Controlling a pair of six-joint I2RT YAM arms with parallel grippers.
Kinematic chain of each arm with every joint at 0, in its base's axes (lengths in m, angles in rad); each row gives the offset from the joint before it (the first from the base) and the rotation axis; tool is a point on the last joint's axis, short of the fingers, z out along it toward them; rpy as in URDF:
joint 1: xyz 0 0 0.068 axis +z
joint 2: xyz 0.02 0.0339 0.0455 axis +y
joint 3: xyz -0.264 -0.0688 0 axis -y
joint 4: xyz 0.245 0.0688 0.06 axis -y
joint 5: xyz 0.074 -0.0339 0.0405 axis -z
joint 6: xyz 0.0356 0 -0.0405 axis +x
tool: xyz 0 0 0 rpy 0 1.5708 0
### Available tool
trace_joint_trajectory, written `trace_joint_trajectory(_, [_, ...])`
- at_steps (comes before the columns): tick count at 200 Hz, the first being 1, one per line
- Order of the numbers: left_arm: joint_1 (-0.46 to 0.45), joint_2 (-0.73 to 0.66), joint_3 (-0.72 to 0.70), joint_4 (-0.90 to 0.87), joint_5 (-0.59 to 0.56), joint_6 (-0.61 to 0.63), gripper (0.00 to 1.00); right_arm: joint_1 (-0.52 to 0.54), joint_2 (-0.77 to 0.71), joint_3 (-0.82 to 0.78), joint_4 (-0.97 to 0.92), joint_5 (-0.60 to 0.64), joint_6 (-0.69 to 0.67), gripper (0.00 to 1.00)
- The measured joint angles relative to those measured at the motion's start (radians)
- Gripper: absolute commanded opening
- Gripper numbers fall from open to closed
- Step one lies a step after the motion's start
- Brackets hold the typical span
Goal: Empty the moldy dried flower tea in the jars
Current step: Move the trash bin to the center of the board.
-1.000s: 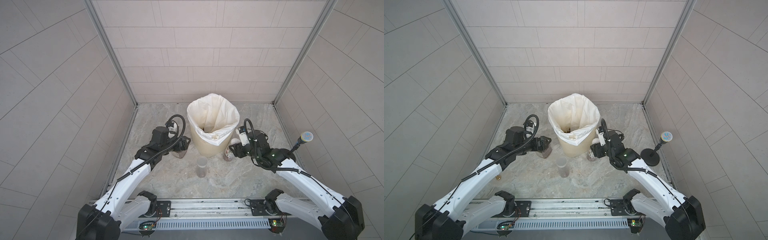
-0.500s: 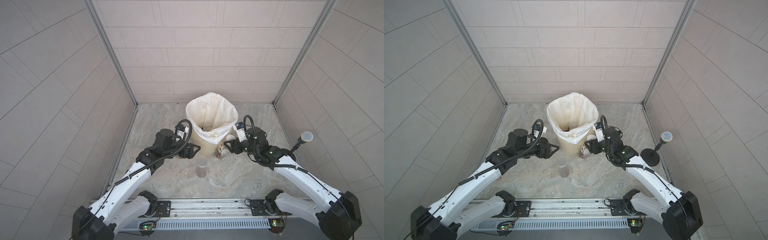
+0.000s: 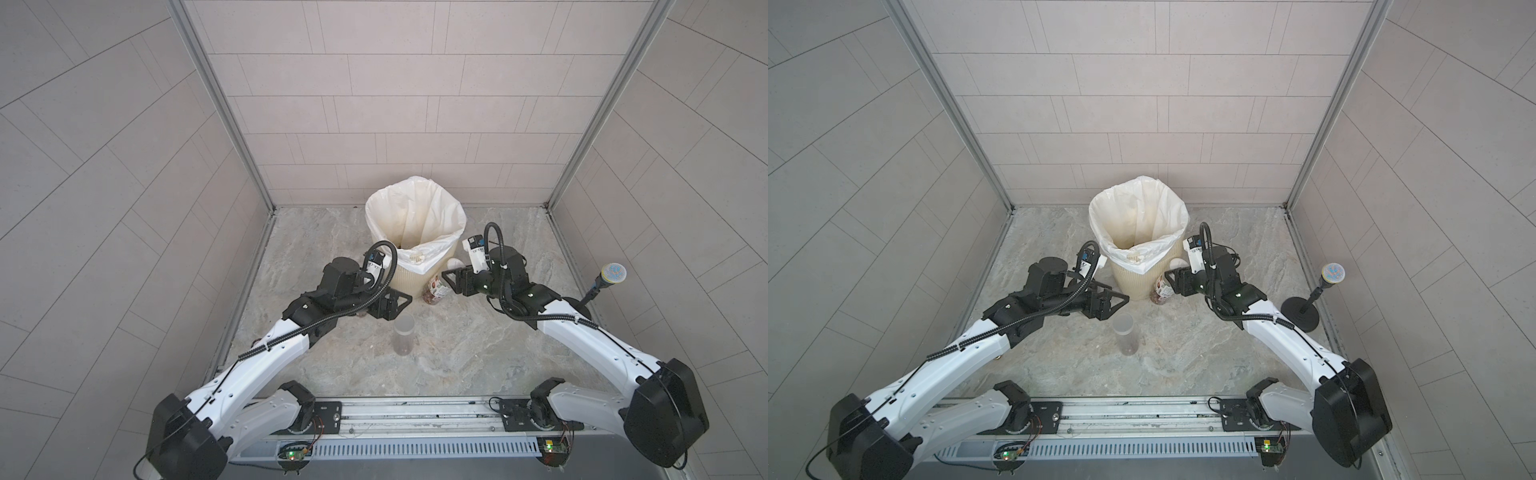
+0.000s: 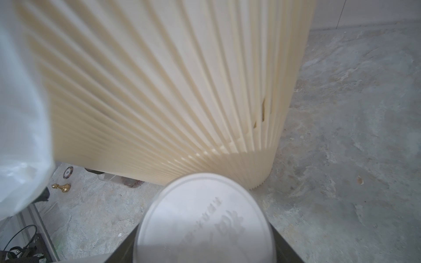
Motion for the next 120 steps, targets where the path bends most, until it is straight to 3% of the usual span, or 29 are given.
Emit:
trace_joint_trajectory(74, [-0.153,0.056,0.081,0.027,-0.082,0.142,0.94,-0.059,-0.203,0.031,-0.170,-0.100,-0.010,0.40])
trace_joint_trajectory(120, [-0.243,0.137,0.129,0.059,-0.113,0.225,0.96,-0.087,-0.256,0.099,-0.288,-0.250,-0.024,0.39])
